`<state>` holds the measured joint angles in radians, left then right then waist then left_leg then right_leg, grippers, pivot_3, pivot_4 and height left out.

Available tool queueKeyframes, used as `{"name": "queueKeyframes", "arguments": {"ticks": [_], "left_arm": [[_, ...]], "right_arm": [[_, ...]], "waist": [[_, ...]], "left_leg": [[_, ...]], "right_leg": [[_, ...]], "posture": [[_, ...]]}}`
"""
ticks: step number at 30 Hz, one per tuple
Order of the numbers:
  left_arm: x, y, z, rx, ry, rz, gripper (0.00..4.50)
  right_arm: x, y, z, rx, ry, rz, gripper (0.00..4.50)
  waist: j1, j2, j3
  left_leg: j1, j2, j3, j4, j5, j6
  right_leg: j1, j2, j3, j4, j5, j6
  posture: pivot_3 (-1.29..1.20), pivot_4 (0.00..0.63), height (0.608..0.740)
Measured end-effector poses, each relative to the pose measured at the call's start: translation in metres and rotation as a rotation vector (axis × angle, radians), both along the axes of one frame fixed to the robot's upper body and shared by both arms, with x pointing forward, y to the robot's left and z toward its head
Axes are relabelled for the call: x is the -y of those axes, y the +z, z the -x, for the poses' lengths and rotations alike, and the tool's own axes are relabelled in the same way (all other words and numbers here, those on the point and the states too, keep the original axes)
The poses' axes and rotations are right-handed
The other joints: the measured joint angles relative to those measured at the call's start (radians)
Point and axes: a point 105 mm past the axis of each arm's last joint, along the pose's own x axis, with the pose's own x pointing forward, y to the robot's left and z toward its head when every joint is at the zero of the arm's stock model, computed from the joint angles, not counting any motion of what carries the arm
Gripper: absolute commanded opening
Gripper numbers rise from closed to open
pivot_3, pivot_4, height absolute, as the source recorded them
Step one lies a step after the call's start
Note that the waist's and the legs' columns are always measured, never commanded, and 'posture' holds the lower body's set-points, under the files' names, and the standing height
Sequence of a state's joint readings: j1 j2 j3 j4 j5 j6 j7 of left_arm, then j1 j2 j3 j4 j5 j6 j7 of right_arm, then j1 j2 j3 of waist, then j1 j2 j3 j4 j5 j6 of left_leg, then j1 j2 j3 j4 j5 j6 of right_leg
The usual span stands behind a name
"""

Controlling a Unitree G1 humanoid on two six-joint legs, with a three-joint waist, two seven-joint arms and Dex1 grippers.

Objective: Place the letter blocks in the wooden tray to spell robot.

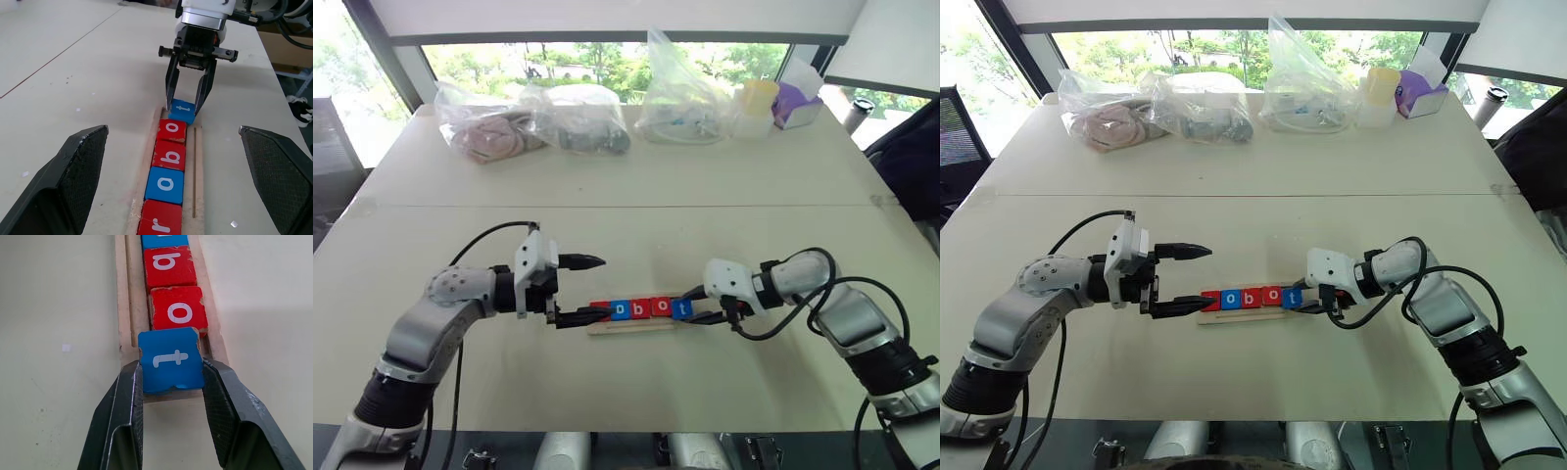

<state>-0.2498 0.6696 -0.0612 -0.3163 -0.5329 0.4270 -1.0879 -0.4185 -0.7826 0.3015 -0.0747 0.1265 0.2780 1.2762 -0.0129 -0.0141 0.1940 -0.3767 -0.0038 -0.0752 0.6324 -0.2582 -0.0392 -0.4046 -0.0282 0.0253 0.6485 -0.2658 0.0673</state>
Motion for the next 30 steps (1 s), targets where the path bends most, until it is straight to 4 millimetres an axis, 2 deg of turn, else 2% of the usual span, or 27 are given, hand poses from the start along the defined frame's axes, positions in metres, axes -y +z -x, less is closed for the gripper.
{"name": "queueKeyframes", "arguments": {"ticks": [14, 21, 25, 30], "left_arm": [[0.001, 0.0, 0.0, -0.002, 0.008, 0.003, 4.5], [0.001, 0.0, 0.001, -0.002, 0.005, 0.003, 4.5], [0.001, -0.001, 0.002, -0.008, 0.006, 0.0, 4.5], [-0.003, -0.002, 0.005, -0.025, 0.009, -0.019, 4.5]], "right_arm": [[-0.007, 0.0, -0.006, 0.019, 0.01, -0.009, 1.12], [-0.008, -0.002, -0.006, 0.0, 0.007, -0.012, 4.45], [-0.007, 0.0, -0.006, -0.006, -0.009, -0.009, 4.45], [0.002, 0.022, -0.009, 0.03, -0.074, -0.036, 4.45]], "waist": [[-0.002, 0.0, 0.0], [-0.001, 0.0, 0.0], [-0.001, 0.0, 0.0], [0.0, 0.0, 0.0]], "left_leg": [[0.001, 0.0, 0.0, 0.0, 0.0, 0.0], [0.001, 0.0, 0.0, 0.0, 0.0, 0.0], [0.0, 0.0, 0.0, 0.0, 0.0, 0.0], [0.0, 0.0, 0.0, 0.0, 0.0, 0.0]], "right_leg": [[0.0, 0.0, 0.0, 0.001, 0.0, 0.0], [0.0, 0.0, 0.0, 0.001, 0.0, 0.0], [0.0, 0.0, 0.0, 0.001, 0.0, 0.0], [0.0, 0.0, 0.0, 0.001, 0.0, 0.0]], "posture": [[0.0, 0.15, 0.74], [0.0, 0.15, 0.74], [0.0, 0.15, 0.74], [0.0, 0.15, 0.74]]}}
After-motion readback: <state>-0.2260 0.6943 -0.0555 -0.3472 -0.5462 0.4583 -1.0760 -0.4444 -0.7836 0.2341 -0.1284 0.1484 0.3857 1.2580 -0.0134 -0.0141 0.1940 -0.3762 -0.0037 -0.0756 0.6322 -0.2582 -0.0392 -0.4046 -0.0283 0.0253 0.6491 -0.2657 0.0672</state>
